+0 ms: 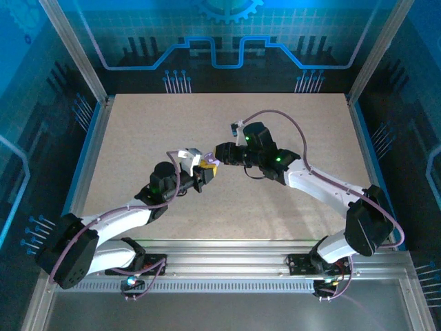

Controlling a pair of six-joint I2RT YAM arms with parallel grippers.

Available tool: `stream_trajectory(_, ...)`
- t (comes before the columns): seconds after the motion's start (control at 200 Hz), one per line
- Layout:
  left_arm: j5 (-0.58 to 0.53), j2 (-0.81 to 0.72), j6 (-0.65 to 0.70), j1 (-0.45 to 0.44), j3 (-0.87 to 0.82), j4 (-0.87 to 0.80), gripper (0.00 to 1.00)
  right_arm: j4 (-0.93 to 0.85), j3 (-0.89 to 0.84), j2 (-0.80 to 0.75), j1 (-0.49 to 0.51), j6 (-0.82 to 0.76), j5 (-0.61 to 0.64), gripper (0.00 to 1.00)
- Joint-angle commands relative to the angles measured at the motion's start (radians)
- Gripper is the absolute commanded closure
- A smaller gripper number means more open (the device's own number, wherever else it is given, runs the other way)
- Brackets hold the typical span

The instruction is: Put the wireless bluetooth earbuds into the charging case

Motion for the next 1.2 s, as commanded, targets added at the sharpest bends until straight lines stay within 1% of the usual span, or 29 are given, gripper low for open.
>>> stream_trajectory(0.0,-0.009,-0.020,-0.012,-0.007,0.033,0.042,0.95,0.029,-0.025,-0.002,0.019,0.012,-0.003,0.82)
stream_trajectory(0.505,-0.019,-0.039,-0.005,-0.007,0.049,0.038,0.95,0.053,-0.091,-0.049,0.027,0.007,-0.001,0.82)
stream_trajectory(1.191,-0.012,-0.069,0.014,-0.008,0.060,0.004,0.95,0.074,-0.108,-0.059,0.032,-0.036,-0.027,0.81)
